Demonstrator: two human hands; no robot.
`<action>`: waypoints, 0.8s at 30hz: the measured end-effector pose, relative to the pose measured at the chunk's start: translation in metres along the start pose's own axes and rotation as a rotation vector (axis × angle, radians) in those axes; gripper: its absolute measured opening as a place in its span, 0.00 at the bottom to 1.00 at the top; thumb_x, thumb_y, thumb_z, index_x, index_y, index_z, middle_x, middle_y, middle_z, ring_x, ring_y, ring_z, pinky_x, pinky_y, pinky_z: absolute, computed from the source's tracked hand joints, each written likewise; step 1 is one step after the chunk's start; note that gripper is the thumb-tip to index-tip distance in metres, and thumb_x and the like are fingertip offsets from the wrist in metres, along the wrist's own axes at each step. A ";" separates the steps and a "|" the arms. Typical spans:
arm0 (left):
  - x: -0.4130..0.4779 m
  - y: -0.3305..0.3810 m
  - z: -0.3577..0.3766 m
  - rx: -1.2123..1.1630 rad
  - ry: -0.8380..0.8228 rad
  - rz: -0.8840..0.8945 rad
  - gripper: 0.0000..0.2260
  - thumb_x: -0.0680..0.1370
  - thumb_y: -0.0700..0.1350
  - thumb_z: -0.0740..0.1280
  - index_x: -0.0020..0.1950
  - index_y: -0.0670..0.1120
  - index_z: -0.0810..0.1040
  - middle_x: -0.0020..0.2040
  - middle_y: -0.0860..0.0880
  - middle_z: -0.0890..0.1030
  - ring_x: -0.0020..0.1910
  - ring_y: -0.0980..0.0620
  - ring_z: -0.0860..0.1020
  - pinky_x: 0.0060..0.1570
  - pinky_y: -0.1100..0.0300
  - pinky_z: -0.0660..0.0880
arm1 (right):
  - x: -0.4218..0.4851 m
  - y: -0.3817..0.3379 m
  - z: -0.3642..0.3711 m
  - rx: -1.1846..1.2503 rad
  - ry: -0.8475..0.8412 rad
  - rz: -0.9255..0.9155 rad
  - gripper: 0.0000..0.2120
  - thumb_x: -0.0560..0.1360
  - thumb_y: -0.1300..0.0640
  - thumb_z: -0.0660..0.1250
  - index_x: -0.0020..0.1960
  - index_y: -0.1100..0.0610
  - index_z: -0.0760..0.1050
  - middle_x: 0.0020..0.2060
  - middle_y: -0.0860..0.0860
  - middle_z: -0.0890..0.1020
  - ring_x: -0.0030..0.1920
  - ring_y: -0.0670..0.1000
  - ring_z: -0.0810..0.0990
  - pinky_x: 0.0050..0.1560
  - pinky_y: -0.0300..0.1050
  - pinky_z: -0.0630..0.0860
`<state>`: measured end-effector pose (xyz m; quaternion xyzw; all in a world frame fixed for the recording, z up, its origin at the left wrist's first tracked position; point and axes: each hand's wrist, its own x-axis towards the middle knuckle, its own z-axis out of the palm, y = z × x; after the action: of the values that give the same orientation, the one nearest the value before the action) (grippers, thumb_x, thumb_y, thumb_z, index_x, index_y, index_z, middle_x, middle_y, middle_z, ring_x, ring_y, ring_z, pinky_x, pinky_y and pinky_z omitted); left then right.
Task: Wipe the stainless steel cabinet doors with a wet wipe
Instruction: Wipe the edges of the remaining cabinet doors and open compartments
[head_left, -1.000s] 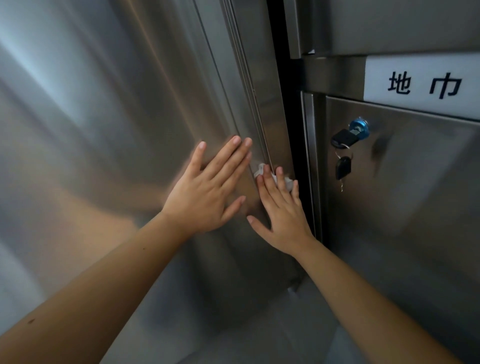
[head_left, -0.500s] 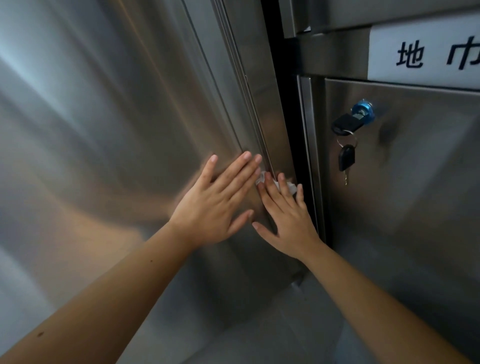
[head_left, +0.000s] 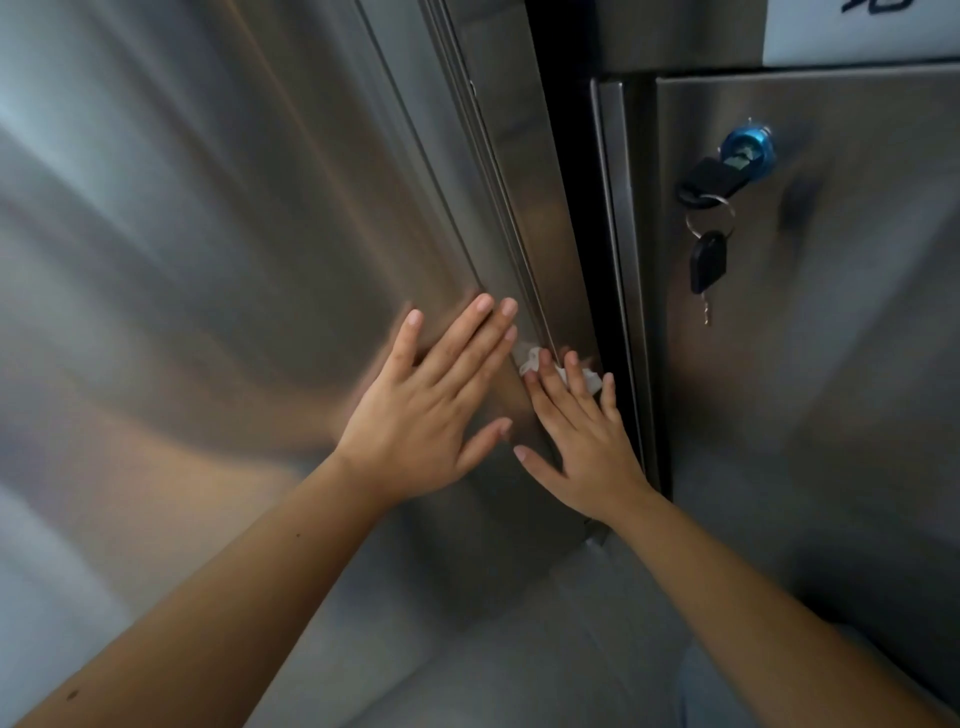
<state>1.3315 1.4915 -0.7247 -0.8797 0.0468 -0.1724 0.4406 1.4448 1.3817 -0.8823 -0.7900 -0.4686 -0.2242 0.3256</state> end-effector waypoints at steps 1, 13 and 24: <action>-0.003 0.003 0.003 -0.001 -0.004 -0.001 0.31 0.79 0.60 0.49 0.75 0.41 0.59 0.75 0.45 0.57 0.74 0.48 0.54 0.70 0.44 0.41 | -0.002 0.001 0.002 -0.010 -0.005 -0.001 0.35 0.76 0.40 0.54 0.76 0.55 0.45 0.75 0.51 0.48 0.75 0.53 0.43 0.71 0.58 0.38; -0.017 0.026 0.022 0.003 0.032 -0.085 0.30 0.79 0.58 0.49 0.76 0.41 0.57 0.75 0.45 0.56 0.74 0.49 0.55 0.70 0.44 0.40 | -0.043 0.013 0.029 -0.036 -0.074 0.037 0.33 0.75 0.42 0.55 0.73 0.58 0.55 0.74 0.54 0.55 0.75 0.50 0.40 0.70 0.62 0.45; -0.021 0.043 0.033 0.056 0.005 -0.020 0.30 0.79 0.57 0.50 0.75 0.40 0.58 0.75 0.45 0.57 0.74 0.49 0.55 0.70 0.44 0.41 | -0.061 0.017 0.051 -0.014 -0.065 0.068 0.34 0.75 0.42 0.56 0.74 0.57 0.52 0.76 0.48 0.45 0.75 0.51 0.41 0.71 0.59 0.41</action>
<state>1.3257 1.4953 -0.7825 -0.8671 0.0342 -0.1802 0.4631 1.4344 1.3766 -0.9633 -0.8145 -0.4503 -0.1905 0.3123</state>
